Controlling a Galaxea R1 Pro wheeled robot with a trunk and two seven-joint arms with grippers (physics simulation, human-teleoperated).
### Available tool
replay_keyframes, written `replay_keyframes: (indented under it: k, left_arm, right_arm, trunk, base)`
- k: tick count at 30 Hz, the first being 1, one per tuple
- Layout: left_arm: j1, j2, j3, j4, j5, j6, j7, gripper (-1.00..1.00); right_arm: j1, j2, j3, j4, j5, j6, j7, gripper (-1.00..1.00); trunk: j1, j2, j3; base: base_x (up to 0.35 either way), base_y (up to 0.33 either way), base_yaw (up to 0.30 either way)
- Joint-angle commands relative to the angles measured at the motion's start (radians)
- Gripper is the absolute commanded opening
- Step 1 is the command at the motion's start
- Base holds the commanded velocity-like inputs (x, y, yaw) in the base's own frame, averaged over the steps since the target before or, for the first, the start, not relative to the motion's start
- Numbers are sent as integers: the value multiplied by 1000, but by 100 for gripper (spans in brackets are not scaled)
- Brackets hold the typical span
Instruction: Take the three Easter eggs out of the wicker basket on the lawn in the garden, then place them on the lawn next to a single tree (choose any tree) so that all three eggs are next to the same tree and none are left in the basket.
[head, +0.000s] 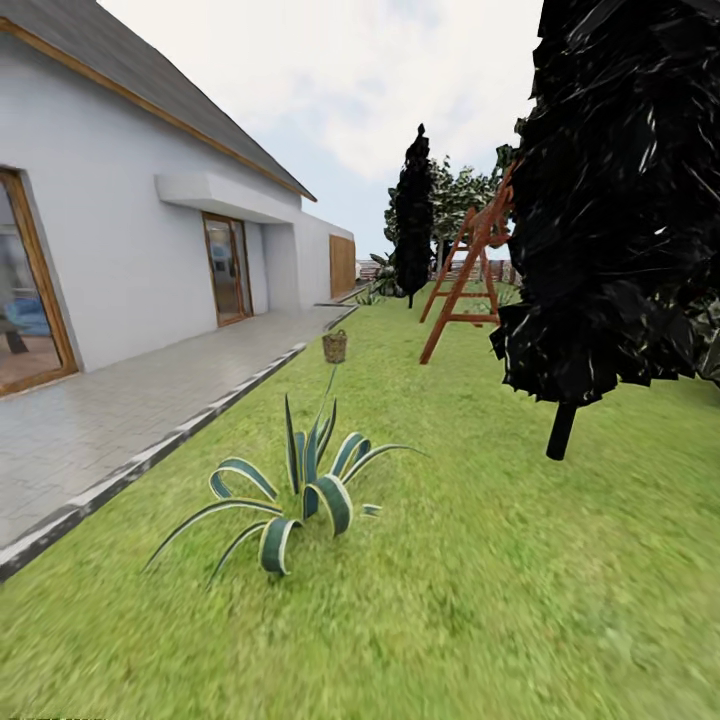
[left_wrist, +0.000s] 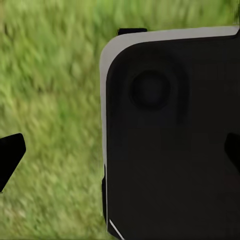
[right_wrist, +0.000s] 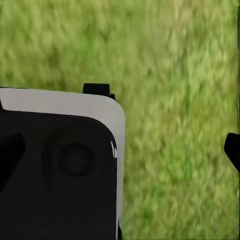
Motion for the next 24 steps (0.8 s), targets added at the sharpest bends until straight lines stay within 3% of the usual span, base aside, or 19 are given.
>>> replay_keyframes:
  k: [1, 7, 24]
  left_arm:
    - [1, 0, -1, -2, 0, -1, 0, 100]
    - [1, -1, -1, -2, 0, -1, 0, 100]
    - [1, -1, -1, -2, 0, -1, 0, 100]
  right_arm:
    - [-1, 0, 6, 3, -2, -6, 0, 100]
    - [-1, 0, 7, 3, 3, -6, 0, 100]
    - [-1, 0, 9, 3, 8, -6, -1, 100]
  trunk:
    - [0, 0, -1]
    - [0, 0, -1]
    - [0, 0, -1]
  base:
    - [277, -212, 291]
    - [277, -212, 258]
    - [277, -212, 10]
